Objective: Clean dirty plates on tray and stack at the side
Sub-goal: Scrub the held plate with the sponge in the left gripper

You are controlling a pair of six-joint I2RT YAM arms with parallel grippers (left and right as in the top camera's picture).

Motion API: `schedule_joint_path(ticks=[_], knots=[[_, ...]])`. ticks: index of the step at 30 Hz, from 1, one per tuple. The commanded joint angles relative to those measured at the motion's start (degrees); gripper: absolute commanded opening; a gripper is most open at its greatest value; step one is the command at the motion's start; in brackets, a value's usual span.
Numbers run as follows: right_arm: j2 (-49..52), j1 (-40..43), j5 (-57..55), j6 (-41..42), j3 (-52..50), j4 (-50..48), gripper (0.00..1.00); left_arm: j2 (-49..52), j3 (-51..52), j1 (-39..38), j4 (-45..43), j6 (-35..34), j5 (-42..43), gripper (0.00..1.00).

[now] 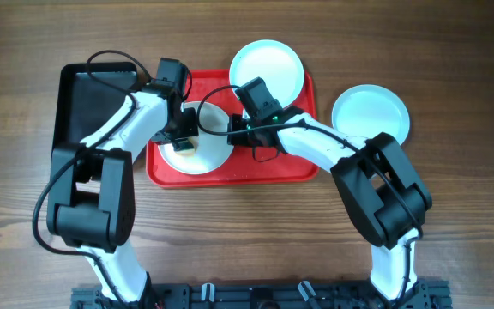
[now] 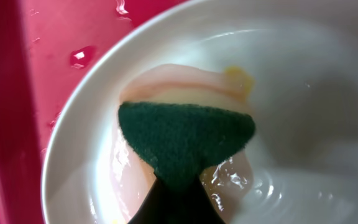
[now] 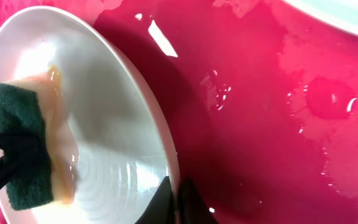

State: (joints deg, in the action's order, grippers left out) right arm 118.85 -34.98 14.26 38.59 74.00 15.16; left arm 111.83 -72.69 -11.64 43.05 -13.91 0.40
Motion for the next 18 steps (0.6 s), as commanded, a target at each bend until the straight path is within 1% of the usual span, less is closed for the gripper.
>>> schedule_joint_path(ticks=[1, 3, 5, 9, 11, 13, 14, 16, 17, 18], knots=[[1.0, 0.0, 0.4, 0.4, 0.7, -0.4, 0.04, 4.3, 3.1, -0.8, -1.3, 13.4, 22.4, 0.04], [1.0, 0.0, 0.4, 0.4, 0.7, -0.3, 0.04, 4.3, 3.1, -1.2, -1.1, 16.9, 28.8, 0.04], [1.0, 0.0, 0.4, 0.4, 0.7, -0.3, 0.04, 4.3, 3.1, -1.7, -0.9, 18.7, 31.7, 0.04], [1.0, 0.0, 0.4, 0.4, 0.7, -0.2, 0.04, 4.3, 3.1, -2.4, 1.3, 20.7, 31.9, 0.04], [1.0, 0.0, 0.4, 0.4, 0.7, -0.2, 0.04, 4.3, 3.1, -2.2, 2.7, 21.2, 30.4, 0.04], [1.0, 0.0, 0.4, 0.4, 0.7, -0.2, 0.04, 4.3, 3.1, -1.6, 3.8, 20.6, 26.7, 0.04], [1.0, 0.0, 0.4, 0.4, 0.7, -0.2, 0.04, 4.3, 3.1, -1.2, 3.9, 19.0, 23.6, 0.04], [1.0, 0.0, 0.4, 0.4, 0.7, -0.1, 0.04, 4.3, 3.1, 0.0, 3.9, 11.7, 12.6, 0.04], [1.0, 0.0, 0.4, 0.3, 0.7, -0.1, 0.04, 4.3, 3.1, 0.6, 3.8, 6.9, 5.2, 0.04], [1.0, 0.0, 0.4, 0.3, 0.7, 0.0, 0.04, 4.3, 3.1, 1.0, 3.9, 3.7, 0.6, 0.04]])
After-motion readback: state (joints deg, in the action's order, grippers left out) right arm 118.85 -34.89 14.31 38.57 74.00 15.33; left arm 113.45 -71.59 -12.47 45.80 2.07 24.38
